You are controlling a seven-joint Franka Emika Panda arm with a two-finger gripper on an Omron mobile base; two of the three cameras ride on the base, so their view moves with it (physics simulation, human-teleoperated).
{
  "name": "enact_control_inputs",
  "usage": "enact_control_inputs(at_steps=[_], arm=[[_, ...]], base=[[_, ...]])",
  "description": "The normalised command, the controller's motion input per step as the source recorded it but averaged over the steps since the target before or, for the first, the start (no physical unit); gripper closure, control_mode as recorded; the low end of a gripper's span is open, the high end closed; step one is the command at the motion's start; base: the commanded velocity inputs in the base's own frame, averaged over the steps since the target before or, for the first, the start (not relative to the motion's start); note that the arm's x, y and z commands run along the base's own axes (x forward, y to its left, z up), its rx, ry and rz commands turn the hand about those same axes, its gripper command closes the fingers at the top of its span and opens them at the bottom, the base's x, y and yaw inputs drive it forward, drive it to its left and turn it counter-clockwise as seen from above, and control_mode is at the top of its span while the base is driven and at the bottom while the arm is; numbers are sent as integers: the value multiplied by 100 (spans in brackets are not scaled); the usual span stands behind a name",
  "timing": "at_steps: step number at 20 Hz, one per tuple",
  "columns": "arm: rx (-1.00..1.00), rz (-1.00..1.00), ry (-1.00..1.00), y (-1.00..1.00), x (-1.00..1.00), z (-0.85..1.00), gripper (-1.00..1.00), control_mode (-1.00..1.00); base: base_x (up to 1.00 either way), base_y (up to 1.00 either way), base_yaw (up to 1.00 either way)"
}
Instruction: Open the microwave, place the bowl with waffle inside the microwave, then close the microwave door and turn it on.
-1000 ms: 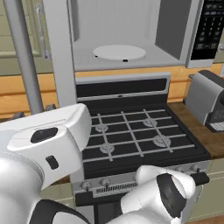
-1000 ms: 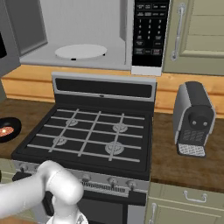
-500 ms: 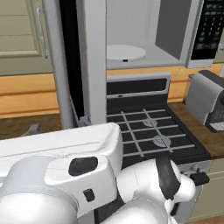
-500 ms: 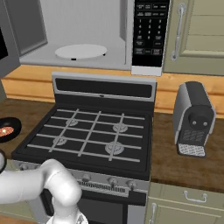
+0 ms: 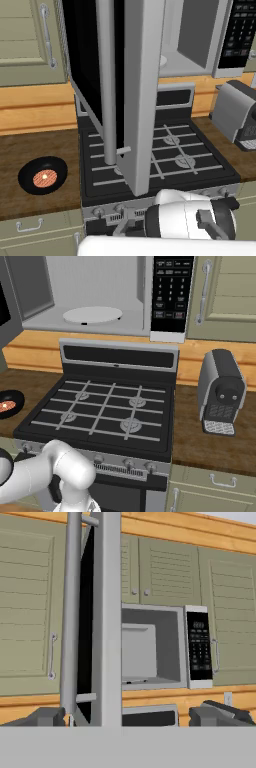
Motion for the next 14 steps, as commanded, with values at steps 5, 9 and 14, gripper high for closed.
enact_control_inputs(at_steps=[5,9,14], arm=[[27,-14,1,-100,-100,-42,-100,-100],[18,-1,6,-91,-8,0,-100,-100],[17,8,14,-78,100,2,-100,-100]], base=[[0,0,0],[0,0,0],[0,0,0]])
